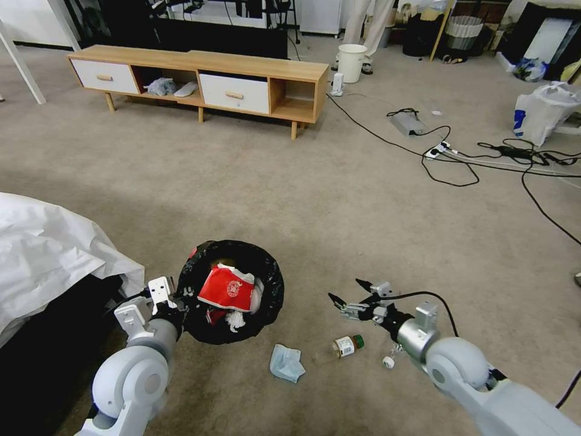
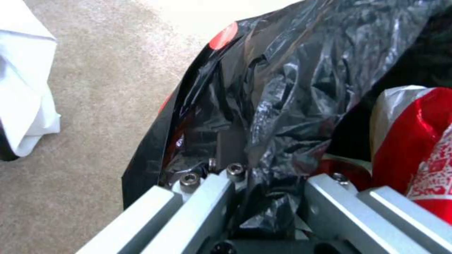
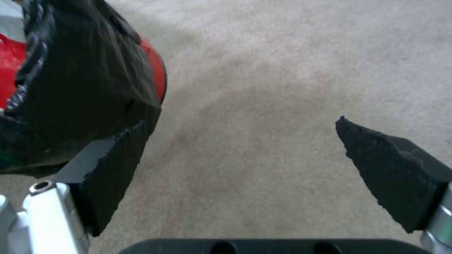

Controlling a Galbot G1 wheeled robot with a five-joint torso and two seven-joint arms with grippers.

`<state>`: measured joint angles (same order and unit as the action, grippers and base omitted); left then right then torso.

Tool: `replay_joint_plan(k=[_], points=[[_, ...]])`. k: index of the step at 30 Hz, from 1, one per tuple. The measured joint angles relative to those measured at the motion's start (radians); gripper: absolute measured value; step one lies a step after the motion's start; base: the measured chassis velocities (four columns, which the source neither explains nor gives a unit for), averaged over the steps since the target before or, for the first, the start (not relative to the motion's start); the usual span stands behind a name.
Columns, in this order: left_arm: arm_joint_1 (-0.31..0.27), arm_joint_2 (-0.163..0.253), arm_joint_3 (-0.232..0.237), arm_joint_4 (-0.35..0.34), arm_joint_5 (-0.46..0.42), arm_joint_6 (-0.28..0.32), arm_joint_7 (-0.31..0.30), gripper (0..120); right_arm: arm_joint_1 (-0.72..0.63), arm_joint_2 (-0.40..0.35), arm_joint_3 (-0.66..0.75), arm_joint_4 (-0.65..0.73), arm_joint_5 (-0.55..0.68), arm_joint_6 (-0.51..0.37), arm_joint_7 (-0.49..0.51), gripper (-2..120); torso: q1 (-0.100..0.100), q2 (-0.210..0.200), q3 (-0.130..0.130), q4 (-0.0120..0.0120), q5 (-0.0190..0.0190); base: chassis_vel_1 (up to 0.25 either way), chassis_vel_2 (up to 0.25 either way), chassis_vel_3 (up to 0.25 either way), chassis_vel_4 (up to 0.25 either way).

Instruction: Pick up the trash bin and place the garbage on the floor into it.

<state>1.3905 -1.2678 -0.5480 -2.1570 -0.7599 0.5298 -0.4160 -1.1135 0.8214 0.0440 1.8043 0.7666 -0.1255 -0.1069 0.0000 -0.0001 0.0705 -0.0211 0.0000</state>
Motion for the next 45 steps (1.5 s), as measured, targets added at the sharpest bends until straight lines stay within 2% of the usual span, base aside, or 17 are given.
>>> replay_joint_plan(k=[4, 11, 21, 28, 37, 45], points=[[0.004, -0.003, -0.012, 0.006, 0.004, -0.001, 0.008, 0, 0.059, 0.014, -0.071, -0.027, 0.015, -0.042, 0.048, 100, 0.0, 0.0, 0.0, 0.0001, -0.0001, 0.0, 0.0, 0.0, 0.0], [0.016, -0.022, -0.005, 0.011, 0.044, -0.008, 0.032, 0, 0.148, 0.034, -0.186, -0.068, 0.058, -0.1, 0.13, 100, 0.0, 0.0, 0.0, -0.0001, -0.0001, 0.0, 0.0, 0.0, 0.0], [0.024, -0.032, -0.019, 0.002, 0.057, -0.013, 0.054, 0, 0.278, 0.062, -0.352, -0.118, 0.211, -0.212, 0.248, 100, 0.0, 0.0, 0.0, -0.0001, -0.0001, 0.0, 0.0, 0.0, 0.0], [0.027, -0.038, -0.028, -0.005, 0.06, -0.015, 0.063, 0, 0.363, 0.078, -0.444, -0.141, 0.272, -0.25, 0.287, 100, 0.0, 0.0, 0.0, 0.0001, 0.0, 0.0, 0.0, 0.0, 0.0], [0.031, -0.041, -0.056, -0.017, 0.067, -0.021, 0.076, 0, 0.517, 0.133, -0.617, -0.213, 0.419, -0.309, 0.326, 100, 0.0, 0.0, 0.0, 0.0, -0.0001, 0.0, 0.0, 0.0, 0.0], [0.035, -0.045, -0.053, -0.02, 0.072, -0.029, 0.086, 0, 0.596, 0.165, -0.719, -0.241, 0.515, -0.376, 0.346, 100, 0.0, 0.0, 0.0, 0.0, -0.0001, 0.0, 0.0, 0.0, 0.0]])
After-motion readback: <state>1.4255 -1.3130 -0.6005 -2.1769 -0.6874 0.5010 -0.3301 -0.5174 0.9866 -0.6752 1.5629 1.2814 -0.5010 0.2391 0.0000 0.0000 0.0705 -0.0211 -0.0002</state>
